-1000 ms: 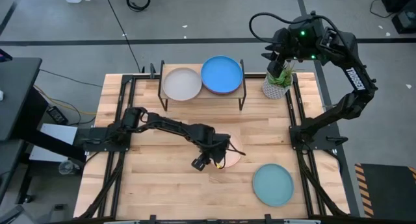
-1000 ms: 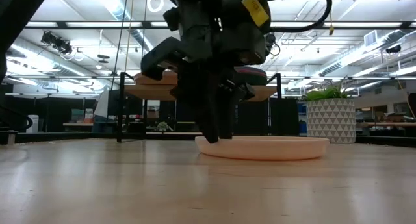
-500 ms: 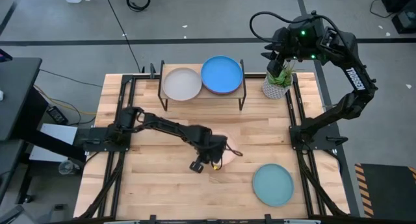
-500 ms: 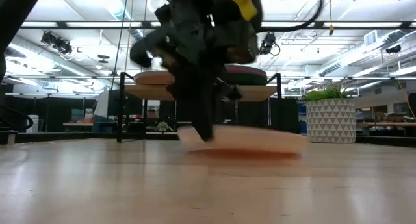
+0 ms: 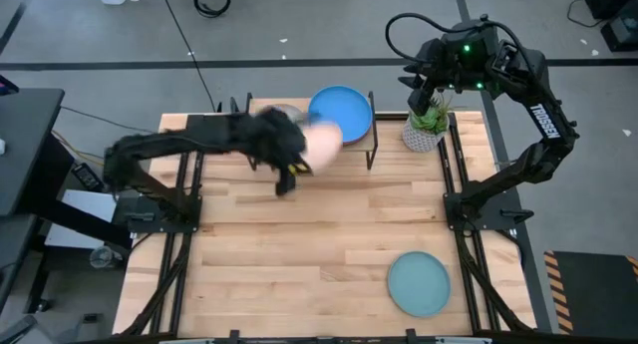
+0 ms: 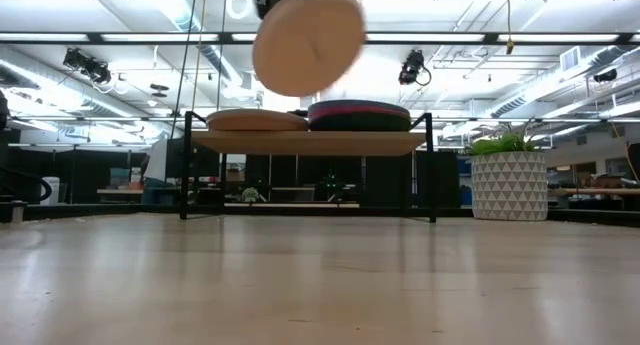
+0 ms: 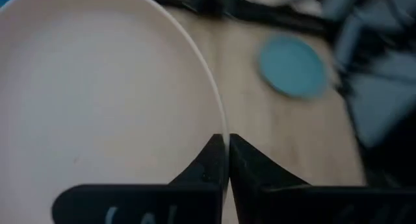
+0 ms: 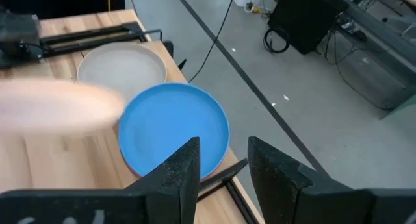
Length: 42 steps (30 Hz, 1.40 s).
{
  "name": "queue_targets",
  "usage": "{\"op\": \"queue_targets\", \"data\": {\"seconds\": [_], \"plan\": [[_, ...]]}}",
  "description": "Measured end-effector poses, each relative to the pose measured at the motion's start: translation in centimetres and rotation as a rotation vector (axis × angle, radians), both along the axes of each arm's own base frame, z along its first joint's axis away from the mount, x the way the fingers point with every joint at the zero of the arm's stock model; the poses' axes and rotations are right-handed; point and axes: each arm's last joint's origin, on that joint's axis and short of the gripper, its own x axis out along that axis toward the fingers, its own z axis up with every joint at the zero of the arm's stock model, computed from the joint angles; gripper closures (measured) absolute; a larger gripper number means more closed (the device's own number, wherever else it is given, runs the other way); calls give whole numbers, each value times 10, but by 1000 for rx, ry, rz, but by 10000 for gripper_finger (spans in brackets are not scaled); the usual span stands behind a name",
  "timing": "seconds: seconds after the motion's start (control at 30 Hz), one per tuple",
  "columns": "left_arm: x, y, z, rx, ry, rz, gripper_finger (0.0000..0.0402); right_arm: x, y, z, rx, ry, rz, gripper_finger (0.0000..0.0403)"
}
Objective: Place and stack plates onto a shelf
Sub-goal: Stack the light orange plate on top of the gray plate on the shelf, then stack the light blue plate on top of the light orange plate on the shelf
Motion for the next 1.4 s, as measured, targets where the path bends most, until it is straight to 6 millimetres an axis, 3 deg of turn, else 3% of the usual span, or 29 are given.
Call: {"op": "queue_targets", "data": {"seconds": [0.13,0.27,0.57,0.67,0.83,1.17,1.27,1.4], "plan": [[-30,24,18,53,-15,180,387,2,0,3,-6,-38,22,268],[-40,41,6,111,139,258,387,2,0,3,-6,-43,25,268],[-26,69,-43,146,466,198,387,2,0,3,8,-54,13,268],[-19,76,-52,154,493,193,387,2,0,3,10,-55,12,268],[-14,80,-58,188,513,194,374,2,0,3,12,-57,8,268],[-19,85,-53,172,489,277,263,6,0,0,53,-51,61,268],[-25,82,-41,124,413,279,248,14,0,-10,146,-13,159,268],[-23,64,-33,107,371,254,249,30,4,-34,259,60,264,268]]}}
